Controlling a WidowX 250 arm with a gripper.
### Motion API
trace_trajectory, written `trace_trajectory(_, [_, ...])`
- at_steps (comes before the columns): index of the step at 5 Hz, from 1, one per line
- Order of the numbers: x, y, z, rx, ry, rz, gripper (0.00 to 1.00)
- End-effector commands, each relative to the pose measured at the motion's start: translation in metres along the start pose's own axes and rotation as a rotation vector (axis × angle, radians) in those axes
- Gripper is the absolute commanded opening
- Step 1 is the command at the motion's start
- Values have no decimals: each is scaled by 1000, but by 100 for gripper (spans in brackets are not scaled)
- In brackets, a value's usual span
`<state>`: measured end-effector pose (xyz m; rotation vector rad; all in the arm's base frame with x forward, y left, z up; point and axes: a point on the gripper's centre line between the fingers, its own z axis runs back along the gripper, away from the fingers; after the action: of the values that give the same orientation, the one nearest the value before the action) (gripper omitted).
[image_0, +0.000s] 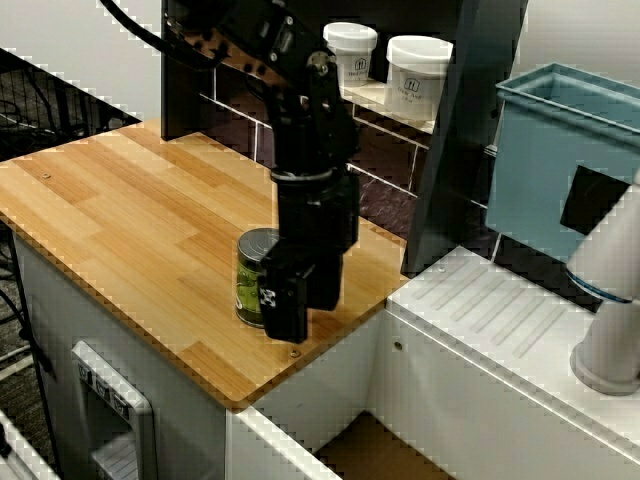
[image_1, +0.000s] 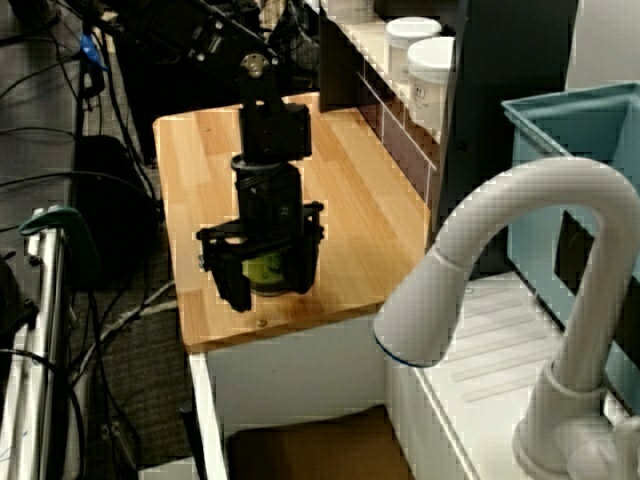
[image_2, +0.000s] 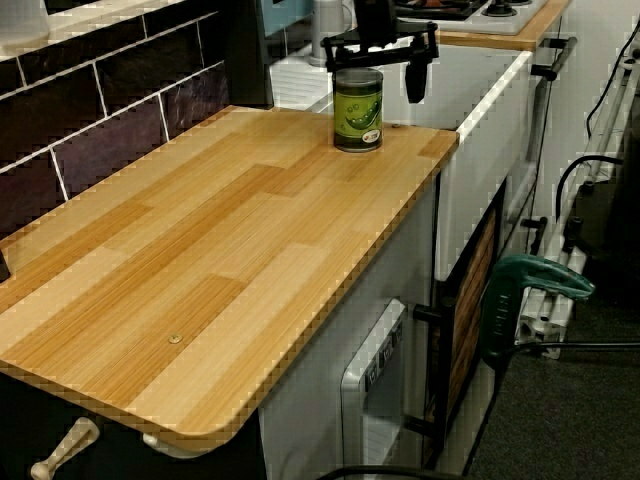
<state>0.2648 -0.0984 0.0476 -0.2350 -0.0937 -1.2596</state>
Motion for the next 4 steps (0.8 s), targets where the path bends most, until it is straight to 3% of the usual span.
trace_trajectory(1, [-15, 6, 18, 42, -3, -42, 100])
trace_trajectory(3, [-41, 9, 33, -32, 10, -153, 100])
trace_trajectory(4, [-57, 9, 41, -31, 18, -218, 100])
